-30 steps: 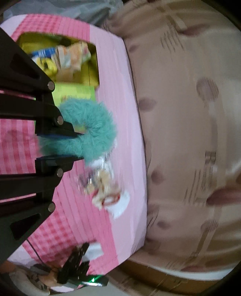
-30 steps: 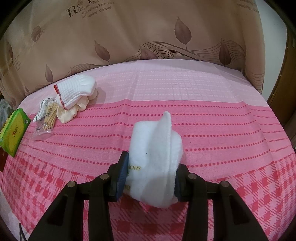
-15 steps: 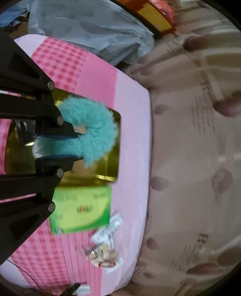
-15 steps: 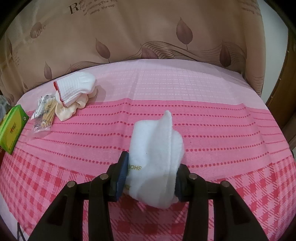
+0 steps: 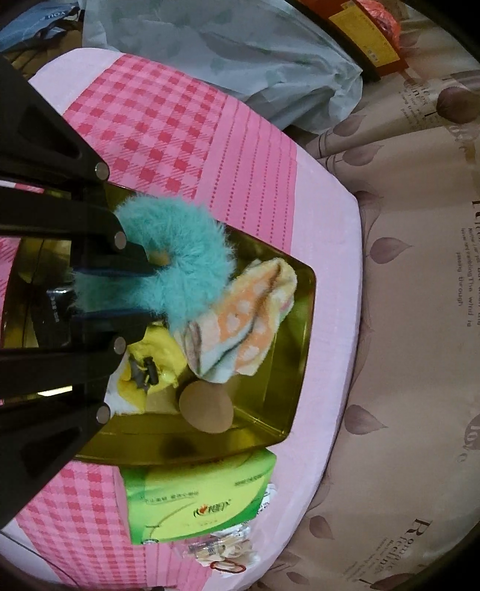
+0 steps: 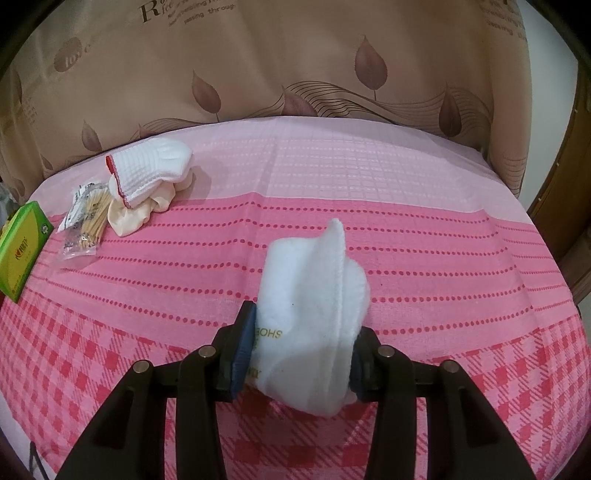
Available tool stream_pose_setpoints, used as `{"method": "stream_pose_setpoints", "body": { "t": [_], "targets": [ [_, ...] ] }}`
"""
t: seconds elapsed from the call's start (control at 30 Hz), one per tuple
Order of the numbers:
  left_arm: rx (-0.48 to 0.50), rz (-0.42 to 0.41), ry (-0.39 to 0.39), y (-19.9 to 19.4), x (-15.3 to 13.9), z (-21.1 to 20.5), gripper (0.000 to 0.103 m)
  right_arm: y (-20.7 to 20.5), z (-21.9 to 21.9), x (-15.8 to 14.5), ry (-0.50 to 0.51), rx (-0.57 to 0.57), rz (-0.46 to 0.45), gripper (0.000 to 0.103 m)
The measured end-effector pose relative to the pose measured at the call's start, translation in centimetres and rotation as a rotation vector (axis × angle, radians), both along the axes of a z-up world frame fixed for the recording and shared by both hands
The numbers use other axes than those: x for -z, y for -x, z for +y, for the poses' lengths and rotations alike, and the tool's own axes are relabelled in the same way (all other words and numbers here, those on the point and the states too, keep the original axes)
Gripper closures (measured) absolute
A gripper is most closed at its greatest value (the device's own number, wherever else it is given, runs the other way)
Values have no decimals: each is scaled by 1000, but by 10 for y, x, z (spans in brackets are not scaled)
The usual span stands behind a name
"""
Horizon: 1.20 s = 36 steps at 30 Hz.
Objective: Organize soft objects
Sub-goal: 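Carry the teal scrunchie into the gold tin and open the left tool, then carry the white cloth into the gold tin and open the right tool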
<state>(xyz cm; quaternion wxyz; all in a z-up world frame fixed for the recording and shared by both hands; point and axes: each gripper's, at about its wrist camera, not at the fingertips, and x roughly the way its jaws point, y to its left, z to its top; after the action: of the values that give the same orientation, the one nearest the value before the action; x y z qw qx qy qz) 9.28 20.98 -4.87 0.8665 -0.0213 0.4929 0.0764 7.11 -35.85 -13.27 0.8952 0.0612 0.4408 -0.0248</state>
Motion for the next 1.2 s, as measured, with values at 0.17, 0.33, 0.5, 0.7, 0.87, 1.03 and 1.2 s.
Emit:
{"method": "stream_pose_setpoints", "body": {
  "t": [0.17, 0.33, 0.5, 0.7, 0.87, 1.03, 1.2],
  "targets": [
    [6, 22, 12, -1, 10, 5, 86, 0, 1, 1, 1, 0, 0, 61],
    [13, 34, 22, 0, 16, 5, 81, 0, 1, 1, 4, 0, 1, 61],
    [13, 31, 9, 2, 16, 3, 67, -1, 3, 2, 10, -2, 2, 61],
    [22, -33, 10, 14, -5, 4, 57, -2, 4, 3, 17, -3, 4, 61],
    [-1, -88, -34, 27, -23, 0, 57, -1, 4, 4, 15, -3, 1, 61],
    [-41, -142, -156, 45, -30, -11, 57, 0, 5, 5, 15, -5, -8, 66],
    [-21, -175, -200, 59, -26, -23, 57, -1, 10, 0, 43, 5, -16, 72]
  ]
}}
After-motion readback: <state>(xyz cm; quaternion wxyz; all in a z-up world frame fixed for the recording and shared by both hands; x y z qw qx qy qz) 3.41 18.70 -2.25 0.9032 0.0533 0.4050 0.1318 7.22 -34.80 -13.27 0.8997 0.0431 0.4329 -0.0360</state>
